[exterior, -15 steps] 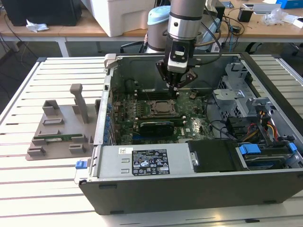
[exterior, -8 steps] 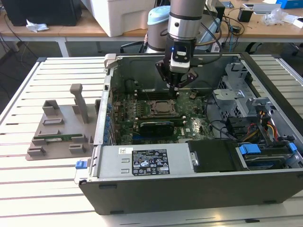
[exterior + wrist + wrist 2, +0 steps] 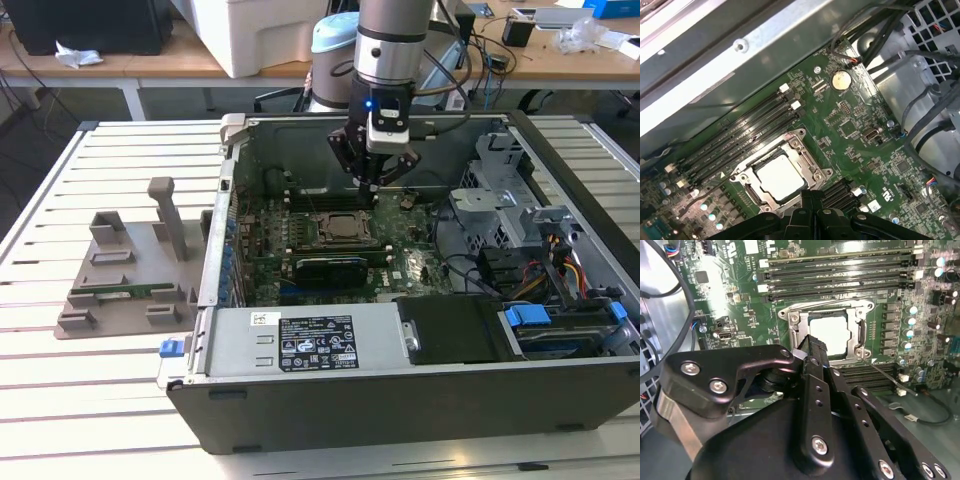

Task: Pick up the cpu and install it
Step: 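Install the first cpu locking lever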

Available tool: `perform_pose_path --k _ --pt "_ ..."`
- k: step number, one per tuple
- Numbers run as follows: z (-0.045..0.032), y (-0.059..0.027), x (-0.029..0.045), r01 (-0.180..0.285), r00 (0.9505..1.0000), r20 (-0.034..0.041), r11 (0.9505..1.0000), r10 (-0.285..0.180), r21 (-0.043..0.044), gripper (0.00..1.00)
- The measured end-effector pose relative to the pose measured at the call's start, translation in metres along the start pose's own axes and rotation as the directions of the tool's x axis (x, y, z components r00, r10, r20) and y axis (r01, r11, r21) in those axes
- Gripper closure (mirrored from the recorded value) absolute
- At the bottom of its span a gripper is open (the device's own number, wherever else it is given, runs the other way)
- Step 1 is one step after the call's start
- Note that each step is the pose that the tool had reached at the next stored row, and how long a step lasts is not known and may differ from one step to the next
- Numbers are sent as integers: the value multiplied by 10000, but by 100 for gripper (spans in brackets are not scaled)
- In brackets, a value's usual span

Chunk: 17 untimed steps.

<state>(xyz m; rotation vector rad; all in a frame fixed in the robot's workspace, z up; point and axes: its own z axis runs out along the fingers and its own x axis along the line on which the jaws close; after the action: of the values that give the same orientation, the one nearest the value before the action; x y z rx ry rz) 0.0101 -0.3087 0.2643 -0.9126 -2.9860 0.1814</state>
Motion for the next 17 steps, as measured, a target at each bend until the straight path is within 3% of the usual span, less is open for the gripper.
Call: perform_pose_path --k 11,14,17 --pt "0 0 0 917 9957 107 9958 -917 -15 89" --pt "0 0 0 1280 9917 150 9918 -1279 -18 89" --pt "0 0 0 1755 9843 206 9845 -1754 -20 89"
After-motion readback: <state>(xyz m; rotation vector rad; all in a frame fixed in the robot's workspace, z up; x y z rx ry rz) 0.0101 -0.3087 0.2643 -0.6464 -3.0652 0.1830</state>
